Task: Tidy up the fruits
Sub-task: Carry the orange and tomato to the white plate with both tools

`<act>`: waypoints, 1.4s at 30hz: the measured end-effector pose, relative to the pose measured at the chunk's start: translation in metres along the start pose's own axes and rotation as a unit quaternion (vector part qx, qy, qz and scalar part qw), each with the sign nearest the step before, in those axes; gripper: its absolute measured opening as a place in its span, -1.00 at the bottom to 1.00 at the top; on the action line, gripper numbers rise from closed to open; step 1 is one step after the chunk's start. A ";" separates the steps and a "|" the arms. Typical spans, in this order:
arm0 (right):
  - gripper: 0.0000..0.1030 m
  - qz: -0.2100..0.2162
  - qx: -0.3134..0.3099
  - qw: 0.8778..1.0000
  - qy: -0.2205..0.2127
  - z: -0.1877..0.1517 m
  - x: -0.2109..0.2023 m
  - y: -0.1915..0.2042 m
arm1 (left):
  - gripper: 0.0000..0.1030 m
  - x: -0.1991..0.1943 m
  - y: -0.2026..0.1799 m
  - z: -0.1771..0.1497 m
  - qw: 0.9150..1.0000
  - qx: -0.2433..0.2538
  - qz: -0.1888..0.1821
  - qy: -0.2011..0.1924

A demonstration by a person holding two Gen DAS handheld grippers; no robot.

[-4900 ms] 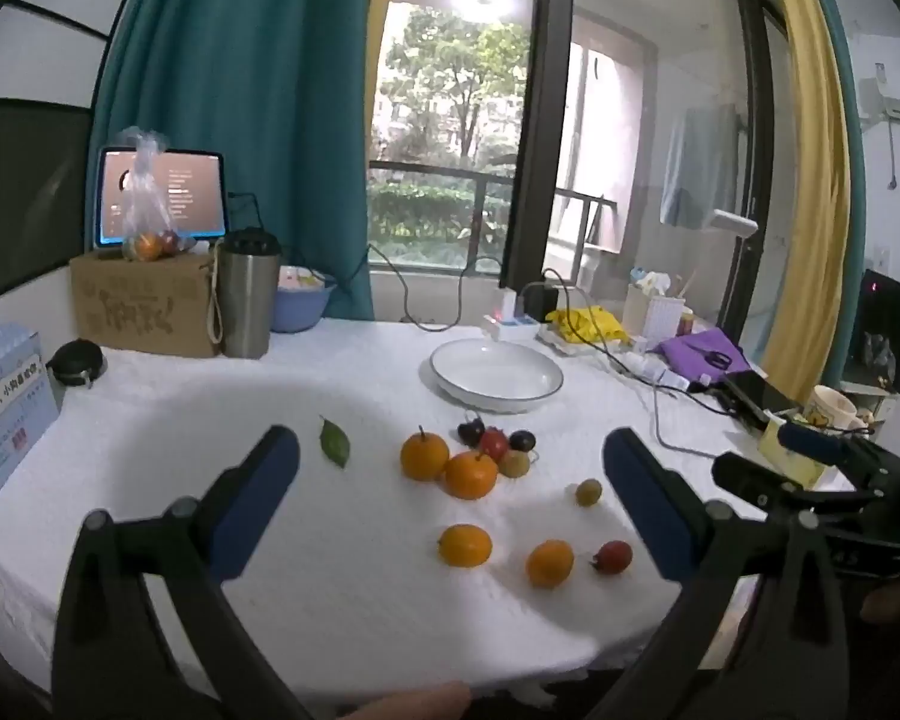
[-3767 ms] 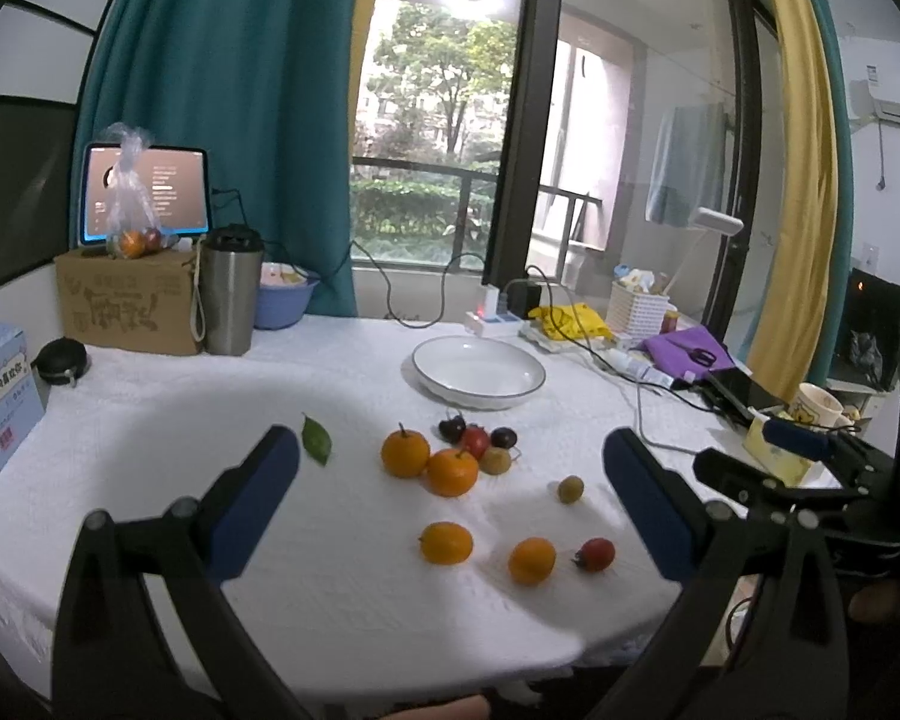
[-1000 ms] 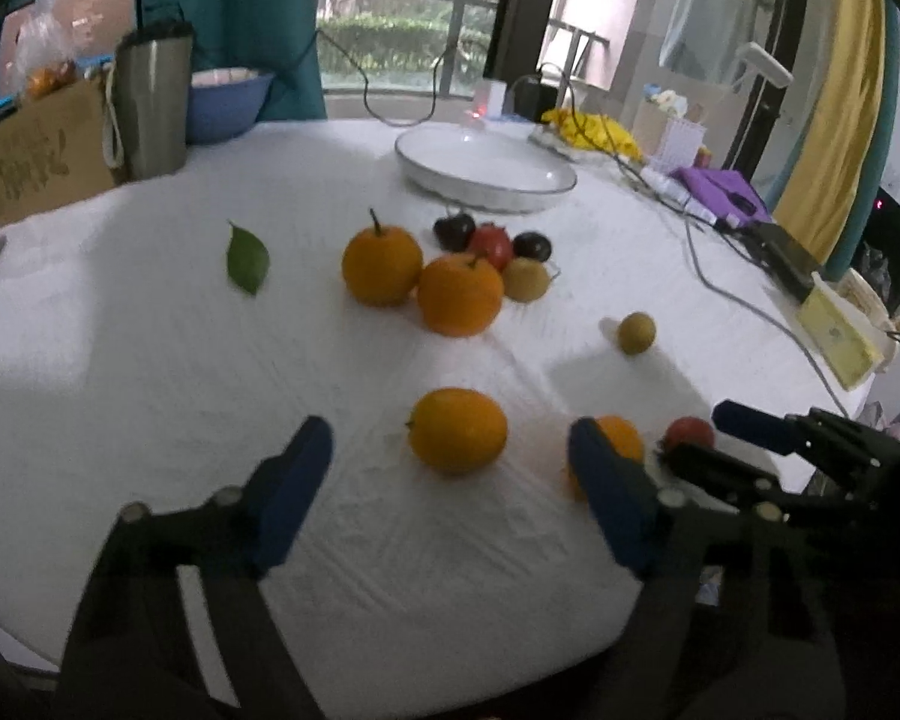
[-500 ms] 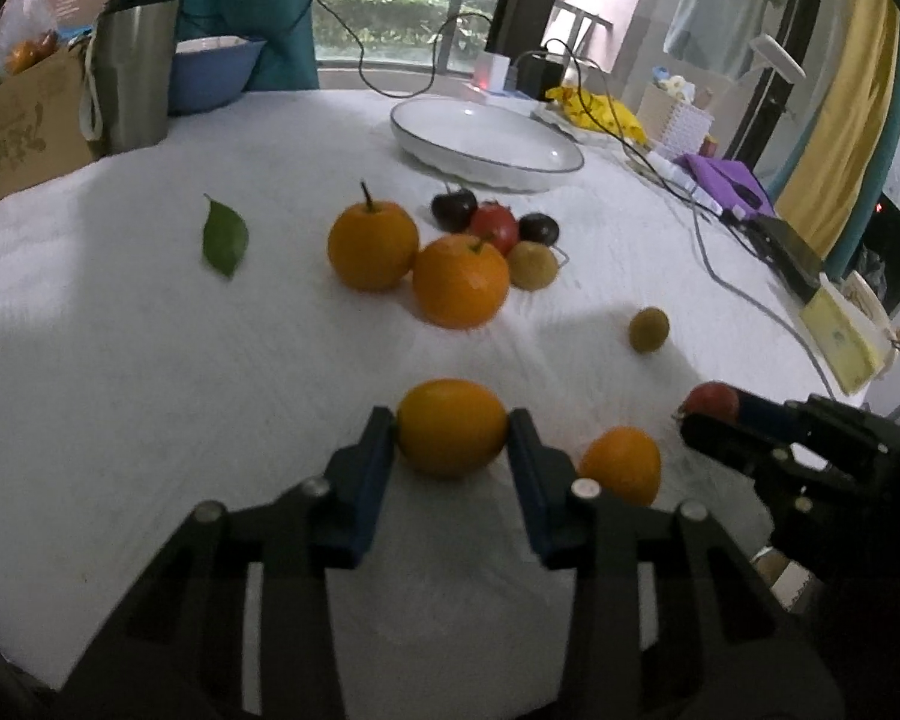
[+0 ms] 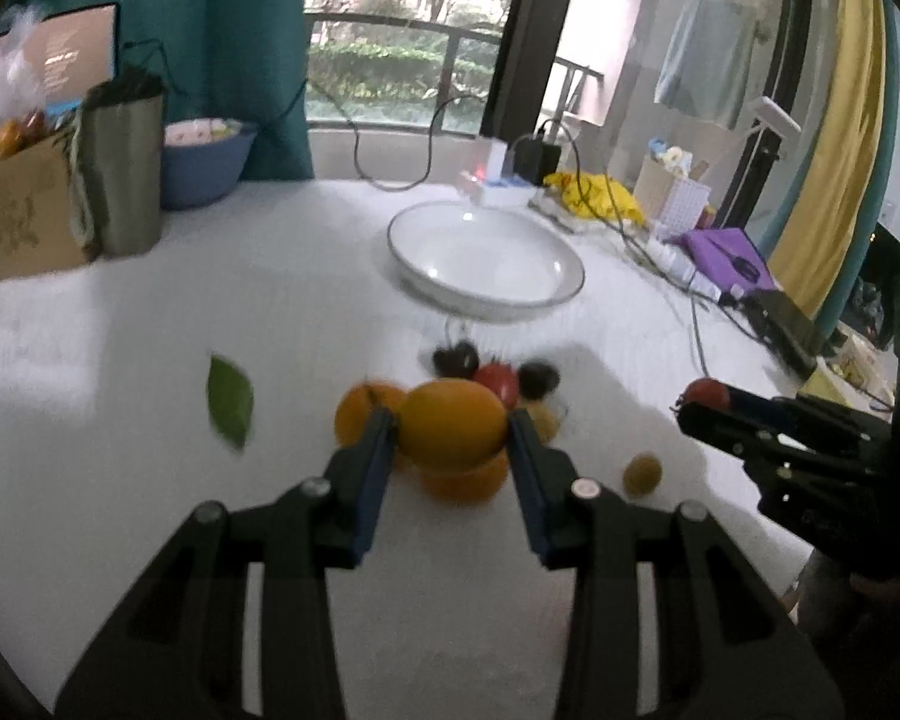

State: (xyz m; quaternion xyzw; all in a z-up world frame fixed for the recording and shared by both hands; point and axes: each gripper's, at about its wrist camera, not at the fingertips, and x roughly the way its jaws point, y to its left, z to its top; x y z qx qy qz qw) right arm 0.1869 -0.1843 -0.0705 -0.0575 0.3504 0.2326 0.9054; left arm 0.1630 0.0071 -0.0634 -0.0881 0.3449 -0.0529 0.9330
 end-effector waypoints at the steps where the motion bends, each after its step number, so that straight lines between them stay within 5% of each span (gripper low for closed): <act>1: -0.43 -0.002 0.000 1.000 -0.003 0.004 0.001 -0.002 | -0.23 0.002 0.000 0.006 1.000 0.001 -0.001 -0.001; 20: -0.43 -0.017 -0.003 0.999 -0.051 0.088 0.048 -0.032 | -0.23 0.060 0.001 0.087 1.000 0.016 -0.024 -0.001; 42: -0.43 -0.002 0.000 1.000 -0.013 0.138 0.141 -0.051 | -0.23 0.149 0.013 0.132 0.998 0.012 -0.048 0.050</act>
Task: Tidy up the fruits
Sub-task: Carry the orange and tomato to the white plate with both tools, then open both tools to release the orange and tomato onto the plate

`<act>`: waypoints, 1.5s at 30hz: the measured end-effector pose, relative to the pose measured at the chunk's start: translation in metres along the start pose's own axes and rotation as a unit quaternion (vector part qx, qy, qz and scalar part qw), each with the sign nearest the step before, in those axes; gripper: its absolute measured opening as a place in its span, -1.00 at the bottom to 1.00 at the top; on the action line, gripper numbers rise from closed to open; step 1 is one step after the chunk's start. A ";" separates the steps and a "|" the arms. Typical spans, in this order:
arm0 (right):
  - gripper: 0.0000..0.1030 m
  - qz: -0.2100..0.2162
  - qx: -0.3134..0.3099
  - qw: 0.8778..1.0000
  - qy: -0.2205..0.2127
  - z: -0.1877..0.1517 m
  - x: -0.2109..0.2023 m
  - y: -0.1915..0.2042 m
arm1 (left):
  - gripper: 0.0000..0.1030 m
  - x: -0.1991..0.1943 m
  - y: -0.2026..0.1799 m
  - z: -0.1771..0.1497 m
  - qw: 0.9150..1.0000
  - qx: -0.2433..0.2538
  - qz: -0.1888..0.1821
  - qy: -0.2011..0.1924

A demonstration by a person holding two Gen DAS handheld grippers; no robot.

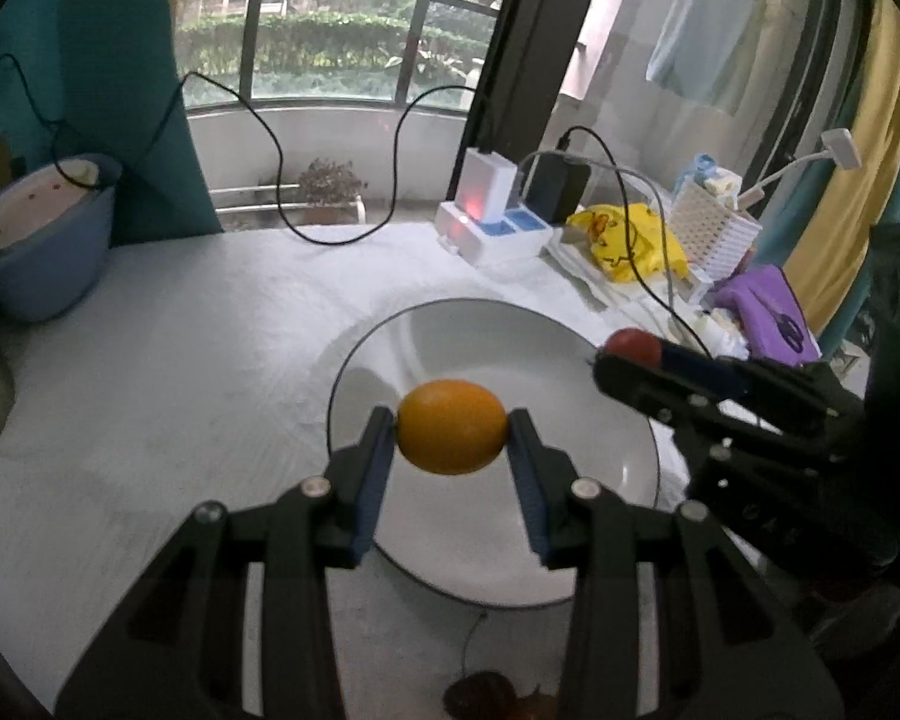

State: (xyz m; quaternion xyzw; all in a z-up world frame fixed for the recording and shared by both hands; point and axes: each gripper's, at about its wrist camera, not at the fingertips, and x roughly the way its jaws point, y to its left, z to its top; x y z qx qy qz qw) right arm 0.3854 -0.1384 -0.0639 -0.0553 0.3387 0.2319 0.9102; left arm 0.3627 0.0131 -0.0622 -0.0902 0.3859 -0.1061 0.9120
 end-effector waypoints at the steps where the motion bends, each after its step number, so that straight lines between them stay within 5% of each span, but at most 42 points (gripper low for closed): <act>1: -0.43 0.002 0.002 1.000 0.003 0.002 0.004 -0.001 | -0.23 0.003 0.001 0.002 1.000 0.000 0.000 0.002; 21: -0.43 0.040 0.042 0.995 0.082 0.018 0.075 -0.011 | -0.22 0.065 0.023 0.023 0.994 -0.020 -0.011 0.105; 30: -0.26 0.038 0.045 0.996 0.071 0.020 0.068 -0.014 | -0.13 0.052 0.021 0.028 0.996 -0.021 -0.007 0.086; 45: -0.25 0.021 0.035 0.999 0.033 0.015 -0.002 -0.006 | -0.12 -0.026 0.000 0.022 1.000 -0.007 0.006 0.030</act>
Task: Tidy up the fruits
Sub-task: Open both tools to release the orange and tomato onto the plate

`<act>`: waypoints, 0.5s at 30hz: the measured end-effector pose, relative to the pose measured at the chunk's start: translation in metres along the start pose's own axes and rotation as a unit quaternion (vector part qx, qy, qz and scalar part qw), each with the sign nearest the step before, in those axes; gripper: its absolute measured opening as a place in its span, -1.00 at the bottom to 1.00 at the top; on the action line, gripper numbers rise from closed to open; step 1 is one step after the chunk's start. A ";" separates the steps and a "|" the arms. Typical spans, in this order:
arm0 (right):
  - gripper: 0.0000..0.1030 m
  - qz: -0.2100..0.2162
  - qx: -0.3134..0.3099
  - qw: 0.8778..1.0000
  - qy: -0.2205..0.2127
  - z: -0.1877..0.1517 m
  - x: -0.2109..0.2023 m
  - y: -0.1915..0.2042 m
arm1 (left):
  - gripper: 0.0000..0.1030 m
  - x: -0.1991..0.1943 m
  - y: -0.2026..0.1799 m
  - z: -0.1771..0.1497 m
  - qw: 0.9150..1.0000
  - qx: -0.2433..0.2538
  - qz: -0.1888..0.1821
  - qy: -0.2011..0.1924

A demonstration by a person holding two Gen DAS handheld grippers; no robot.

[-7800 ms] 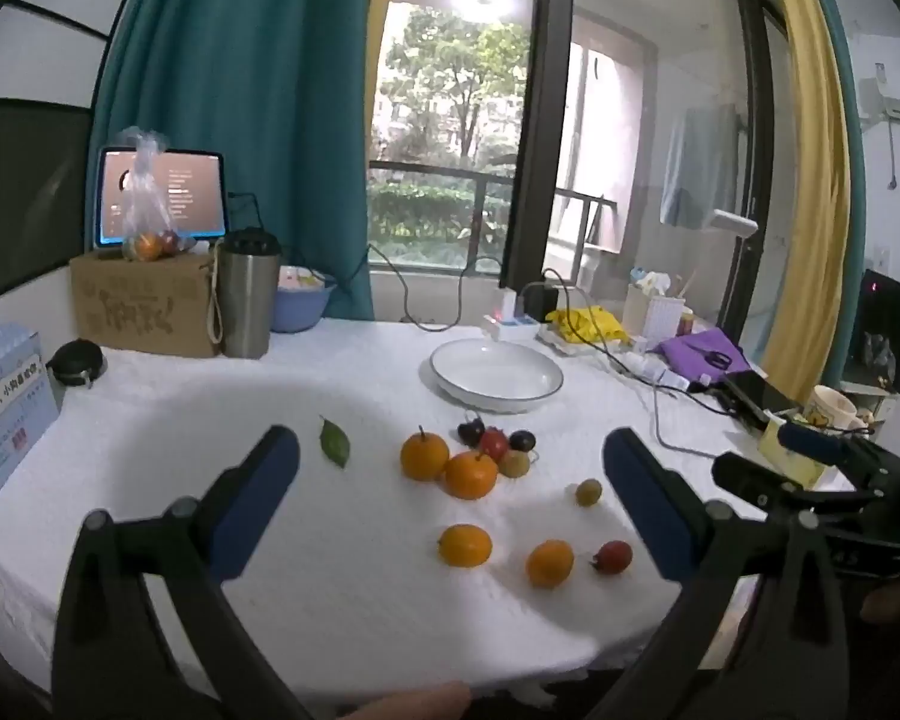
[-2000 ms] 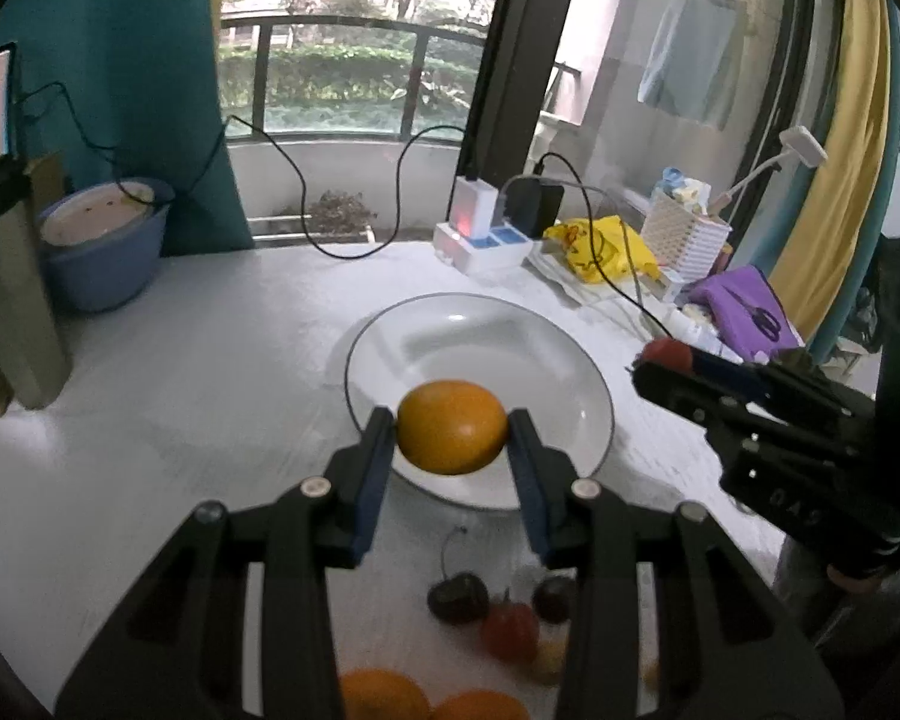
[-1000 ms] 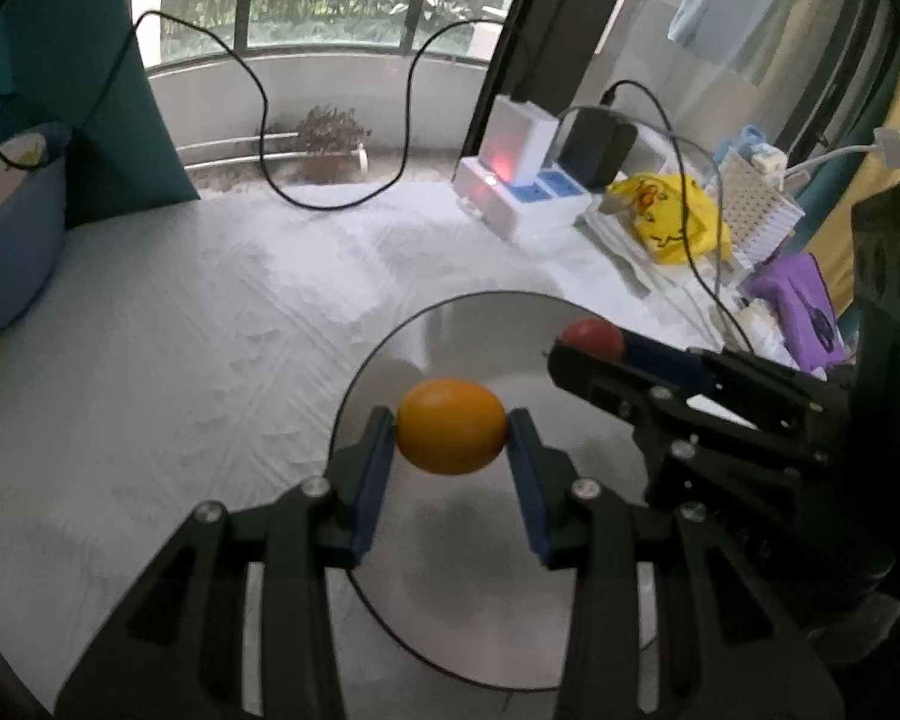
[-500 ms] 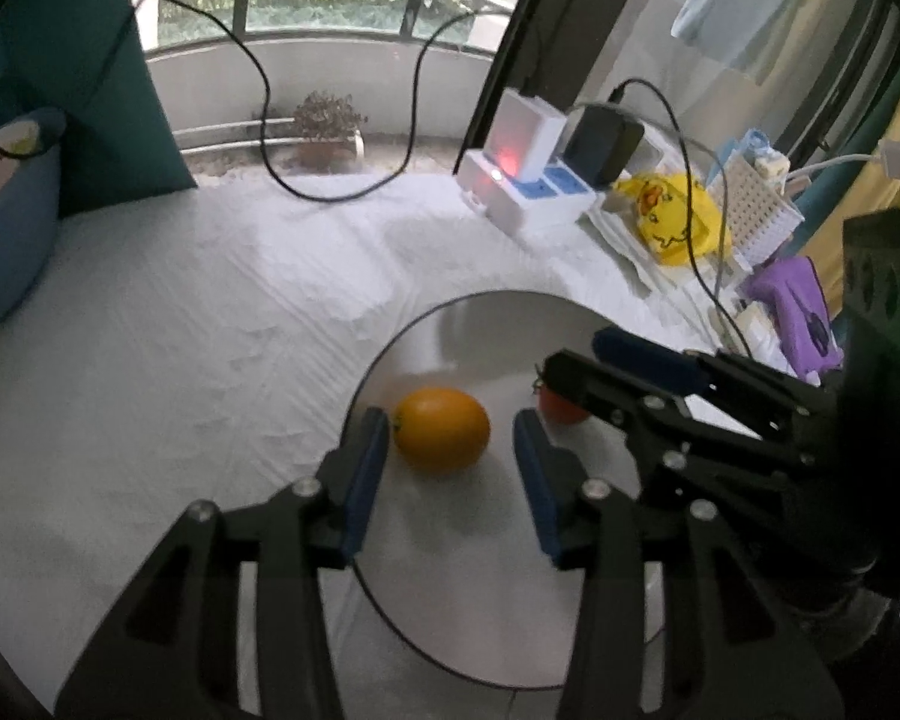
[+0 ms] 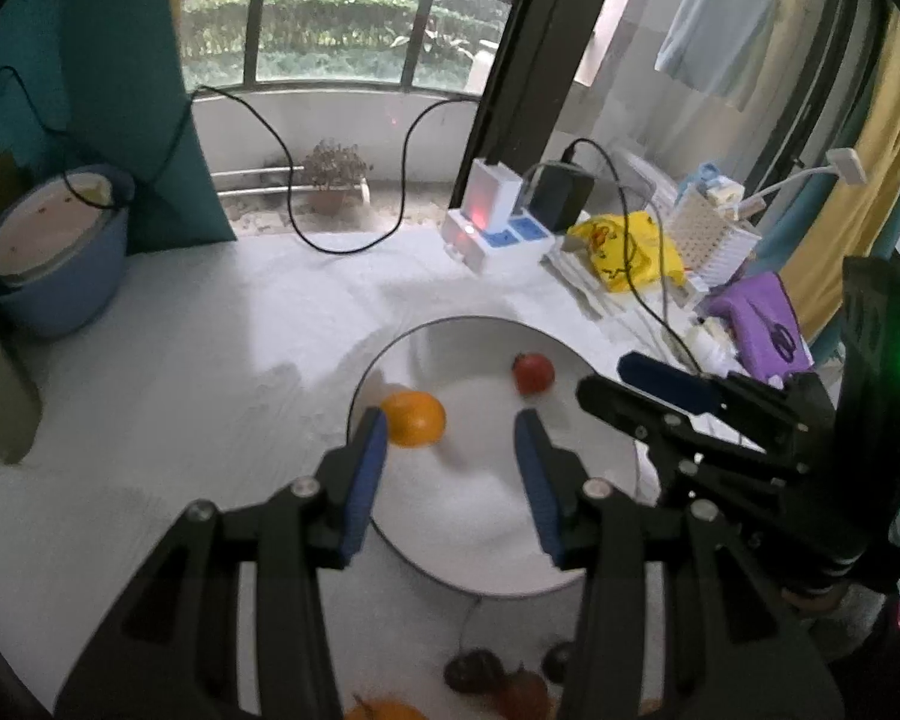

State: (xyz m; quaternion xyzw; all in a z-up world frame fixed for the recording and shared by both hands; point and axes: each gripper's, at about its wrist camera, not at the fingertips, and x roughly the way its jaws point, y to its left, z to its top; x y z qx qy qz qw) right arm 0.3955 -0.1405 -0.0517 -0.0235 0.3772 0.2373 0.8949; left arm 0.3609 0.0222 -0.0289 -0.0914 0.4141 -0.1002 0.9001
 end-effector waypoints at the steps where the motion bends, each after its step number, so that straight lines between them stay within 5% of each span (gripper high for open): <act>1: -0.25 0.000 0.000 1.000 -0.001 -0.002 -0.005 0.001 | -0.12 -0.006 -0.002 -0.003 1.000 0.001 0.001 -0.003; 13: -0.25 -0.003 -0.011 1.000 -0.021 -0.034 -0.064 0.018 | -0.09 -0.061 -0.022 -0.037 1.000 0.003 0.002 -0.031; 15: -0.25 -0.003 -0.013 1.000 -0.023 -0.040 -0.073 0.021 | 0.11 -0.069 -0.026 -0.046 0.999 0.006 0.004 -0.036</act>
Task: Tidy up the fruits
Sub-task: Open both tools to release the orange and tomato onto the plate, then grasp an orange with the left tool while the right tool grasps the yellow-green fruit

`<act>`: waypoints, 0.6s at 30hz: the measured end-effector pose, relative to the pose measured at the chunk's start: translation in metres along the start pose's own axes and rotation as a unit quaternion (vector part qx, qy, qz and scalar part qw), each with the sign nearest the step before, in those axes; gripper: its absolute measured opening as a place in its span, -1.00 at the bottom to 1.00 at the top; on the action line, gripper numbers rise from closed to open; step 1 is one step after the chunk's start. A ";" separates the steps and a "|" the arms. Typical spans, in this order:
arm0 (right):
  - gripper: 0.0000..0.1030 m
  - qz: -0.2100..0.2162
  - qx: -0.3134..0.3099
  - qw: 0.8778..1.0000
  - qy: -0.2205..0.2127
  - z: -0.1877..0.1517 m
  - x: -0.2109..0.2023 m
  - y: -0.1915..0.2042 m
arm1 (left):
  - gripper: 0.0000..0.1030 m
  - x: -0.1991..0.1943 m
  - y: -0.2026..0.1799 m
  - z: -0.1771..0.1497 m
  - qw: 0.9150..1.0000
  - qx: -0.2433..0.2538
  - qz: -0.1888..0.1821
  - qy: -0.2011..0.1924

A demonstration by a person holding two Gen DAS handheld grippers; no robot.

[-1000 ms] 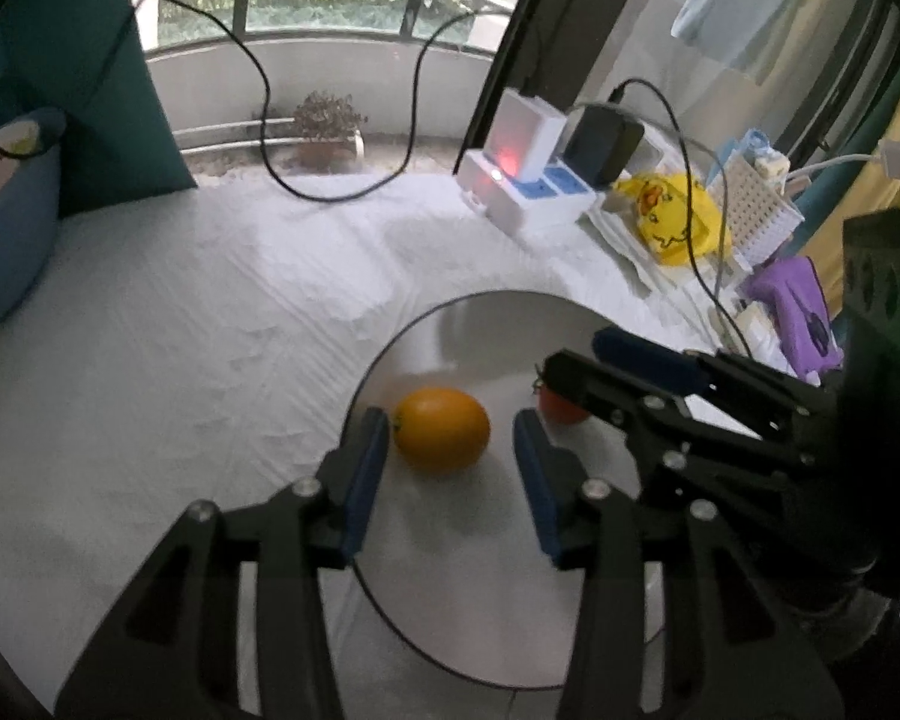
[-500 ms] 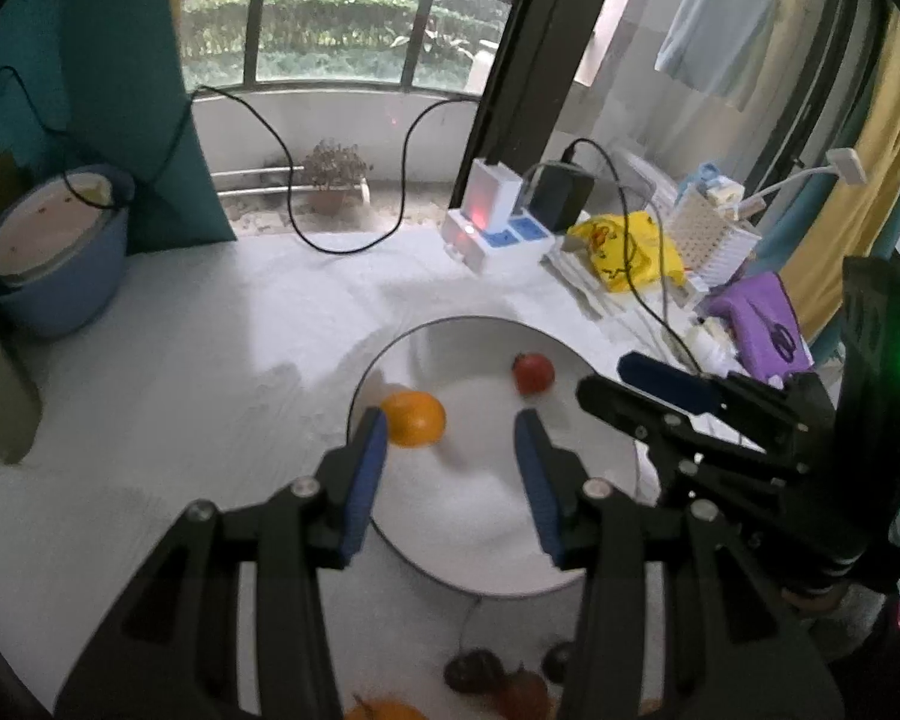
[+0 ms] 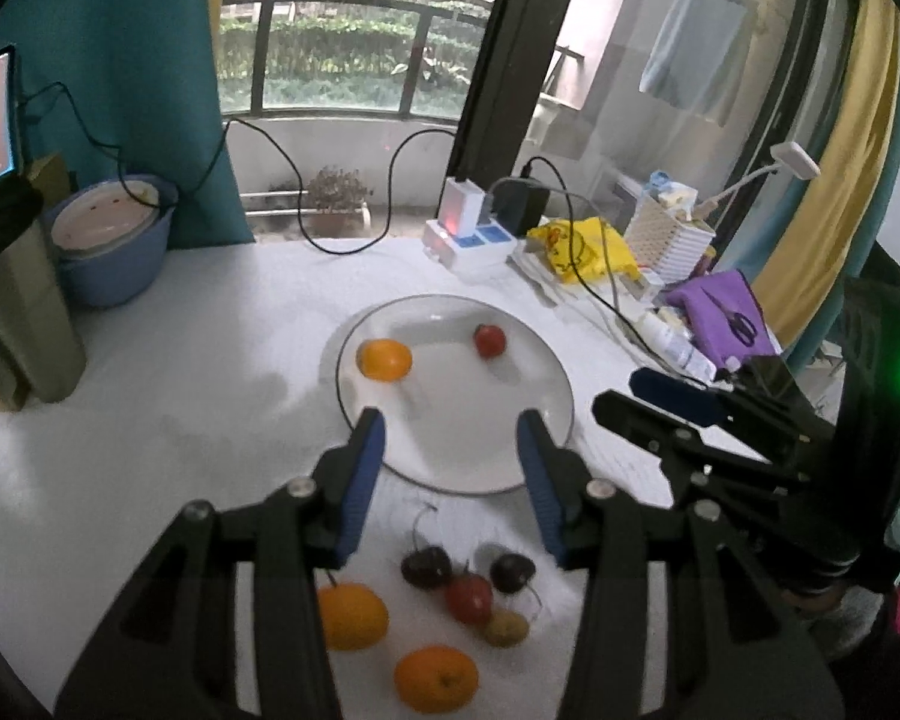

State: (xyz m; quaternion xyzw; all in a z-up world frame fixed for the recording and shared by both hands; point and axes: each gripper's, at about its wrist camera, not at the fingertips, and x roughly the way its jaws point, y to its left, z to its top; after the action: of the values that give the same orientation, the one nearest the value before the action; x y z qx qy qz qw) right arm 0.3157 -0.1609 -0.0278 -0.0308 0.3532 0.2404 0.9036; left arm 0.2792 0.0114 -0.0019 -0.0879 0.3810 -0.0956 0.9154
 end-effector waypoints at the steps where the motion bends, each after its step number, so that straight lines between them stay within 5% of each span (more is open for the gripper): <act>1: -0.25 0.000 -0.001 1.000 0.000 -0.003 -0.004 0.000 | 0.42 -0.004 -0.001 -0.004 1.000 0.001 -0.001 -0.003; 18: -0.25 0.005 -0.009 1.000 0.018 -0.073 -0.052 0.008 | 0.48 -0.034 -0.024 -0.078 1.000 -0.022 -0.003 0.005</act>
State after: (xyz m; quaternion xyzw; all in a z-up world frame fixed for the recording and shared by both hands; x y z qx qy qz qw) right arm 0.2342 -0.1919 -0.0476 -0.0416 0.3677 0.2472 0.8955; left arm 0.1975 -0.0105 -0.0277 -0.1086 0.3870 -0.0909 0.9112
